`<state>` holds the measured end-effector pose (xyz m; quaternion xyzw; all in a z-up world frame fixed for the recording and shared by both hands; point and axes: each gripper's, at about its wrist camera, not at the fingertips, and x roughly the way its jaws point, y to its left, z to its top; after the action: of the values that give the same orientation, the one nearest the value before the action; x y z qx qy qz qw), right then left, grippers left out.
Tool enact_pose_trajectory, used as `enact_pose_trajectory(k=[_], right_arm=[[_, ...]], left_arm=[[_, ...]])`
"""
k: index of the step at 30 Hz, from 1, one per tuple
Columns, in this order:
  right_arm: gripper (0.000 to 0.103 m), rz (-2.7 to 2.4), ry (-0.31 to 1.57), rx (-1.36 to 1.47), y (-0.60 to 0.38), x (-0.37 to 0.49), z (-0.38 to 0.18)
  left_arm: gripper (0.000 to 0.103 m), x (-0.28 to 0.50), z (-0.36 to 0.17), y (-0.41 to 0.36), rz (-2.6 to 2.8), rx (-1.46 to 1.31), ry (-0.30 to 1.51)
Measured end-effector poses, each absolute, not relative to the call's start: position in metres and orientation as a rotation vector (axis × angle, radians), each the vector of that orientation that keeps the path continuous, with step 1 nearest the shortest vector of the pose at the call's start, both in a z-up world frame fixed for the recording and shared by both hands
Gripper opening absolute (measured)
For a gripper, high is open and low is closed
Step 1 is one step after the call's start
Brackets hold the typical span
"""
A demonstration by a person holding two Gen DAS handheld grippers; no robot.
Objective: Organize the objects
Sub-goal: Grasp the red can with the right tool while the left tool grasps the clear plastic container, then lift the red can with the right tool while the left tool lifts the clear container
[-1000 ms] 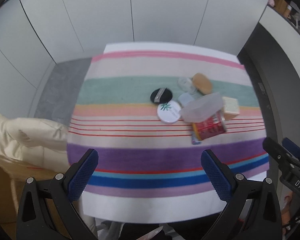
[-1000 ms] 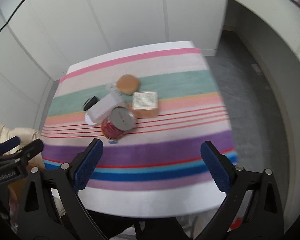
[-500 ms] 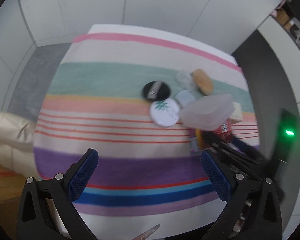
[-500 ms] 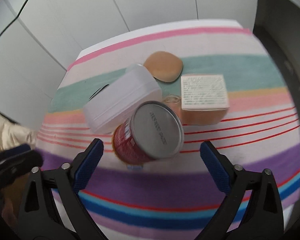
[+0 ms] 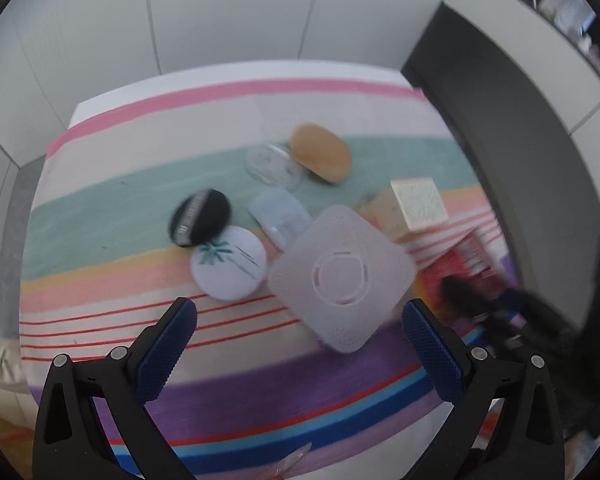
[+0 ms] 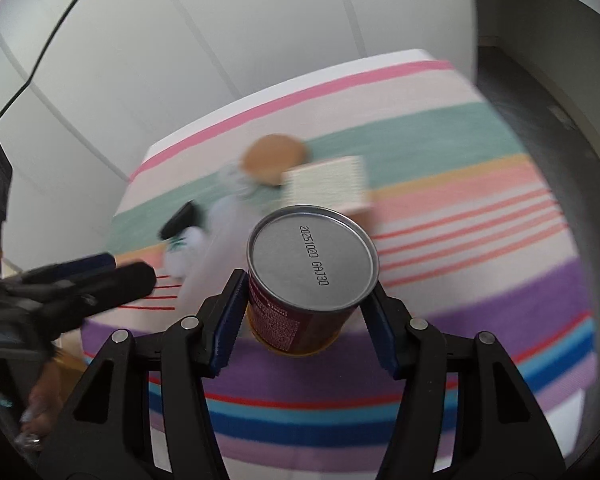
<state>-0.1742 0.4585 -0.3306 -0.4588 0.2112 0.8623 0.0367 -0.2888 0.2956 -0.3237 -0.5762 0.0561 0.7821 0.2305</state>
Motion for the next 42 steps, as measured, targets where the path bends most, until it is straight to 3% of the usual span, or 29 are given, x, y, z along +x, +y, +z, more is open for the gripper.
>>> enact_pose_trajectory(k=[8,12,15,17,19,22,24,26,27,28,31,36,37,42], right_arm=[[0.059,2.566,0.681,-1.379,0.500,-0.138,-0.327],[0.059,2.575,0.694,-1.382,0.504,-0.136,-0.323],[0.059,2.580,0.714,-1.379,0.506,-0.133,-0.321],[0.059,2.583,0.723,-1.378,0.506,-0.133,-0.319],[0.059,2.584,0.713,-1.376,0.506,-0.134,-0.318],[0.059,2.587,0.693,-1.378,0.506,-0.134,-0.318],[0.059,2.583,0.701,-1.391,0.507,-0.134,-0.320],[0.059,2.576,0.704,-1.397,0.509,-0.132,-0.320],[0.059,2.573,0.706,-1.400,0.509,-0.132,-0.321],[0.059,2.571,0.709,-1.403,0.510,-0.132,-0.321],[0.059,2.568,0.721,-1.406,0.512,-0.130,-0.321],[0.059,2.574,0.730,-1.418,0.512,-0.130,-0.322],[0.059,2.573,0.736,-1.419,0.512,-0.130,-0.322],[0.059,2.560,0.751,-1.420,0.516,-0.128,-0.321]], left_arm=[[0.103,-0.278,-0.356,0.340,2.074,-1.595,0.357],[0.100,-0.291,-0.382,0.346,2.043,-1.697,0.372],[0.088,-0.293,-0.385,0.347,2.048,-1.687,0.334],[0.075,-0.291,-0.379,0.345,2.054,-1.643,0.266],[0.053,-0.293,-0.377,0.344,2.068,-1.641,0.228],[0.048,-0.299,-0.377,0.340,2.085,-1.664,0.196],[0.052,-0.302,-0.376,0.339,2.086,-1.679,0.180],[0.072,-0.305,-0.374,0.335,2.047,-1.720,0.104],[0.090,-0.302,-0.373,0.331,2.028,-1.746,0.057],[0.096,-0.304,-0.372,0.328,2.018,-1.771,-0.010],[0.096,-0.307,-0.363,0.324,2.080,-1.791,-0.113],[0.097,-0.322,-0.365,0.342,2.269,-1.891,0.015],[0.103,-0.324,-0.369,0.343,2.271,-1.915,0.010],[0.103,-0.323,-0.370,0.351,2.322,-1.963,-0.006]])
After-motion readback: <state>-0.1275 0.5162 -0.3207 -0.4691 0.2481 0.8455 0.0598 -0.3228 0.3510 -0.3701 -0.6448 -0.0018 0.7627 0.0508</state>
